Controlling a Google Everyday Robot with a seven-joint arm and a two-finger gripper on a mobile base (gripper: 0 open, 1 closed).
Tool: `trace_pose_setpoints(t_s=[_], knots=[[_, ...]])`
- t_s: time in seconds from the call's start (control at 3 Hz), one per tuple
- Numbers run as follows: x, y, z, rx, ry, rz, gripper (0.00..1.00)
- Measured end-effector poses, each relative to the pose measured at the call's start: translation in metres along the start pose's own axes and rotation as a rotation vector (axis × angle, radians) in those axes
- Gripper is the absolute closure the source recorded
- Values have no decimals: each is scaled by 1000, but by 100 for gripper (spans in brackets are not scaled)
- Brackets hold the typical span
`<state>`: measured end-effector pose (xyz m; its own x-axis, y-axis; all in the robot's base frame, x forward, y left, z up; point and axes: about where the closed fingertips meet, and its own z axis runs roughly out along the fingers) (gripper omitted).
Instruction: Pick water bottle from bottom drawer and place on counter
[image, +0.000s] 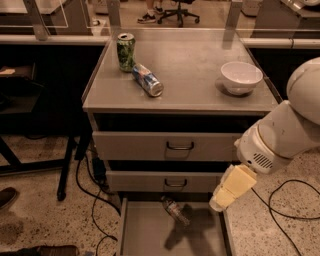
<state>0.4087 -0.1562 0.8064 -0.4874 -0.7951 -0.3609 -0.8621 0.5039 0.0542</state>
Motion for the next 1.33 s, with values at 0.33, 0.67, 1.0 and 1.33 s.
trace_pose_setpoints(t_s=[0.33, 0.67, 1.0, 1.33], knots=[[30, 15, 50, -100, -37, 102, 0], [76, 29, 111, -205, -58, 226, 0], [107, 39, 160, -288, -40, 311, 0], [108, 40, 163, -287, -43, 317, 0]])
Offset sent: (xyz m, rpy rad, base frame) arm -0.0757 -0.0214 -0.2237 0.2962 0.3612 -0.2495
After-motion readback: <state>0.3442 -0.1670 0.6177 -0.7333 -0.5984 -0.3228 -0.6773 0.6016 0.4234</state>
